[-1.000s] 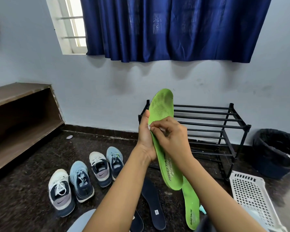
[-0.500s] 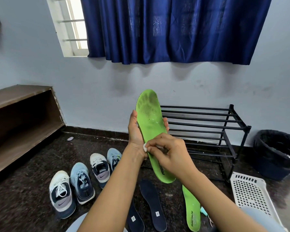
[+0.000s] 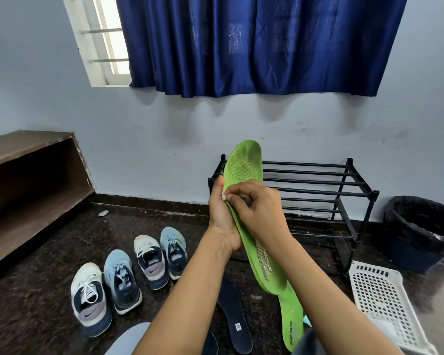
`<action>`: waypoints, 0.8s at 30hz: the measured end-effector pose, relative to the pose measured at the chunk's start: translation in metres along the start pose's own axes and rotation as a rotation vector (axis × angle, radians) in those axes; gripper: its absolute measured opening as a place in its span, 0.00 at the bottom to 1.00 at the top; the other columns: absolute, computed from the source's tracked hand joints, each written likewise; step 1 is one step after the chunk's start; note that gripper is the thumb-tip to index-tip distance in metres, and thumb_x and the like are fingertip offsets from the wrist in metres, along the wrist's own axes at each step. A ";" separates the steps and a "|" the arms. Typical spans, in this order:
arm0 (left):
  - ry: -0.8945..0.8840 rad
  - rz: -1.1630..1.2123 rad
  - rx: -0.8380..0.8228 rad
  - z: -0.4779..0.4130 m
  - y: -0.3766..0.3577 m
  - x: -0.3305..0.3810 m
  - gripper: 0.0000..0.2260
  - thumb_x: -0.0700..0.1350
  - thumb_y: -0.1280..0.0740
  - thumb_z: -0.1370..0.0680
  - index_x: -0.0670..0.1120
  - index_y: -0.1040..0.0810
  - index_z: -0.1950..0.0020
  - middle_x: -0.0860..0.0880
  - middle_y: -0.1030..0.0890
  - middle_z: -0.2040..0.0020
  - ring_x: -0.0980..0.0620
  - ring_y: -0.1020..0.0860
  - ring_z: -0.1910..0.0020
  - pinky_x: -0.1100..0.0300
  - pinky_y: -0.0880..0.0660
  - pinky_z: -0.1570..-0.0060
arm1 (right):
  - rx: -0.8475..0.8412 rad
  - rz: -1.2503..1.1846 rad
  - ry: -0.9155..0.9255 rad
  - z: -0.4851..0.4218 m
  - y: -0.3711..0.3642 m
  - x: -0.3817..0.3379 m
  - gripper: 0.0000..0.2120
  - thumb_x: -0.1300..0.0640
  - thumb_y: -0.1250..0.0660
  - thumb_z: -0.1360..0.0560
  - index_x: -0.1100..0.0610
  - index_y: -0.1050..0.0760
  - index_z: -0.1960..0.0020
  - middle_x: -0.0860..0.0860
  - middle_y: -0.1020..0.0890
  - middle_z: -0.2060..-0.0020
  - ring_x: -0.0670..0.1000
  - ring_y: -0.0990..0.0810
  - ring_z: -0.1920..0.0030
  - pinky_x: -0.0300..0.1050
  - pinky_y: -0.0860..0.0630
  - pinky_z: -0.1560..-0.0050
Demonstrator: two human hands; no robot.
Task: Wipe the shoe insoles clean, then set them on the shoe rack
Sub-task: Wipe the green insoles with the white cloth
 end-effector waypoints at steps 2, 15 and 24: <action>0.020 0.009 0.001 -0.001 0.004 0.004 0.28 0.65 0.44 0.23 0.41 0.22 0.63 0.42 0.20 0.63 0.47 0.18 0.61 0.56 0.24 0.52 | -0.055 -0.012 0.003 0.003 0.000 0.000 0.06 0.64 0.30 0.32 0.55 0.17 0.60 0.49 0.18 0.64 0.44 0.22 0.60 0.29 0.30 0.55; -0.085 0.099 -0.129 0.005 0.009 0.037 0.40 0.68 0.49 0.25 0.35 0.29 0.31 0.34 0.23 0.46 0.40 0.22 0.51 0.50 0.25 0.49 | -0.342 -0.081 0.064 0.040 -0.001 -0.014 0.05 0.60 0.31 0.31 0.53 0.17 0.59 0.46 0.17 0.63 0.44 0.21 0.61 0.32 0.28 0.59; -0.029 -0.045 -0.046 0.008 0.001 0.006 0.35 0.68 0.47 0.24 0.38 0.21 0.47 0.37 0.19 0.49 0.43 0.19 0.52 0.53 0.22 0.48 | -0.020 -0.020 -0.024 0.009 0.005 -0.005 0.06 0.66 0.30 0.32 0.57 0.17 0.61 0.48 0.16 0.64 0.43 0.21 0.59 0.27 0.31 0.54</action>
Point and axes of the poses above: each hand's wrist, its own z-axis away from the middle knuckle, its own y-axis out of the back of the hand, x = y × z, the point moved 3 cm from there along -z, towards the middle knuckle
